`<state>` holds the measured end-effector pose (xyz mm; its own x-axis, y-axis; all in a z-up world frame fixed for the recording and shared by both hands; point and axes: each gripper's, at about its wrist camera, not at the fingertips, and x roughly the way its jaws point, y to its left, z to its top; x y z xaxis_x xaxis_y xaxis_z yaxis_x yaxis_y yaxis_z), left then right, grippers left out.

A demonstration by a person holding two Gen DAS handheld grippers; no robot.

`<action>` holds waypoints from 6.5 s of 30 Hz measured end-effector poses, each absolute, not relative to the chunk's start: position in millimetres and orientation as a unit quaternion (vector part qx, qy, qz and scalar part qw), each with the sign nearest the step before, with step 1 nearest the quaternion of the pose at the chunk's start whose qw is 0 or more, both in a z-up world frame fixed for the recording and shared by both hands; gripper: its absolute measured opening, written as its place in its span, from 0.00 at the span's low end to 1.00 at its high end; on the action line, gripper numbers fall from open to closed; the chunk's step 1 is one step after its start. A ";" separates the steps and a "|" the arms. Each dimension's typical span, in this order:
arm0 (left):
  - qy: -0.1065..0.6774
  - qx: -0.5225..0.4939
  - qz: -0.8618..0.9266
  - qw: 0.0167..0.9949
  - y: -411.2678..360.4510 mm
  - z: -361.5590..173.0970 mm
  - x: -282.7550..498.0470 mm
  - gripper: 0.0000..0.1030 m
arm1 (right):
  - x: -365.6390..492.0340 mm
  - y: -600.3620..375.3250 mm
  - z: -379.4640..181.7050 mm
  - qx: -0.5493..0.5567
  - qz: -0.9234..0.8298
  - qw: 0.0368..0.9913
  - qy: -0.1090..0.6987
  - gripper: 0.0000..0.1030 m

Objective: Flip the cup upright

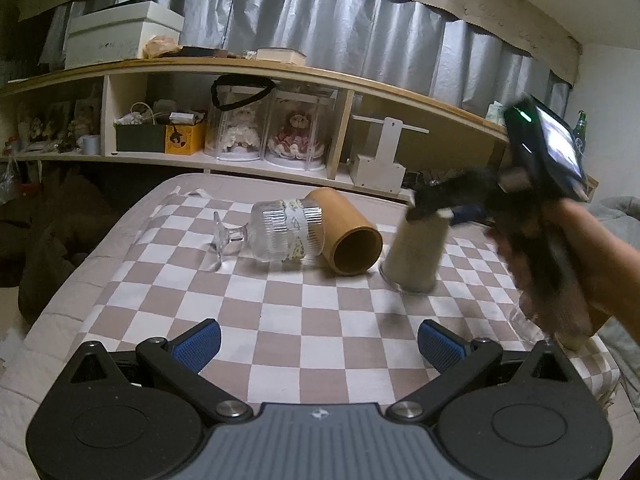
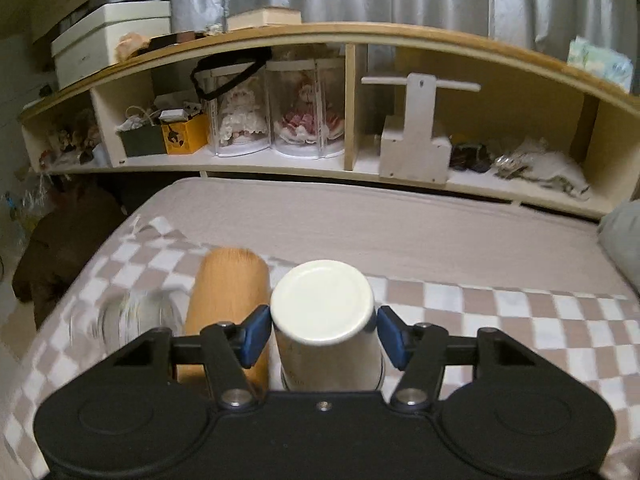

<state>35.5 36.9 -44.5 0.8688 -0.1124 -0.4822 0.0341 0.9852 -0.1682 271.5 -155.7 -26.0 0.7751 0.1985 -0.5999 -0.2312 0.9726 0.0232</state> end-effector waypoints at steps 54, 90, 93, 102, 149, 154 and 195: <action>0.519 -0.234 -0.141 0.810 -79.2 -71.8 250.0 0.96 | 78.6 -267.3 -69.3 0.106 0.113 0.920 0.359 0.67; 0.350 0.015 -0.180 0.919 -139.6 -13.1 190.2 0.83 | 89.4 -269.8 -65.6 0.120 0.118 0.939 0.299 0.58; 0.357 0.025 -0.186 0.915 -148.8 -16.3 190.7 0.83 | 98.6 -266.4 -70.1 0.110 0.095 0.944 0.296 0.55; 0.342 0.051 -0.189 0.919 -165.3 -16.5 190.5 0.83 | 113.0 -260.5 -83.3 0.080 0.071 0.951 0.292 0.48; 0.278 0.012 -0.143 0.950 -104.6 13.0 130.2 0.97 | 73.4 -277.4 -45.4 0.071 0.046 0.966 0.245 0.58; 0.253 0.020 -0.117 0.960 -81.4 15.7 101.4 1.00 | 59.6 -279.9 -36.8 0.061 0.031 0.970 0.234 0.66; 0.210 0.033 -0.077 0.974 -36.4 -27.8 35.5 1.00 | 1.1 -275.0 -25.3 0.000 -0.016 0.983 0.181 1.00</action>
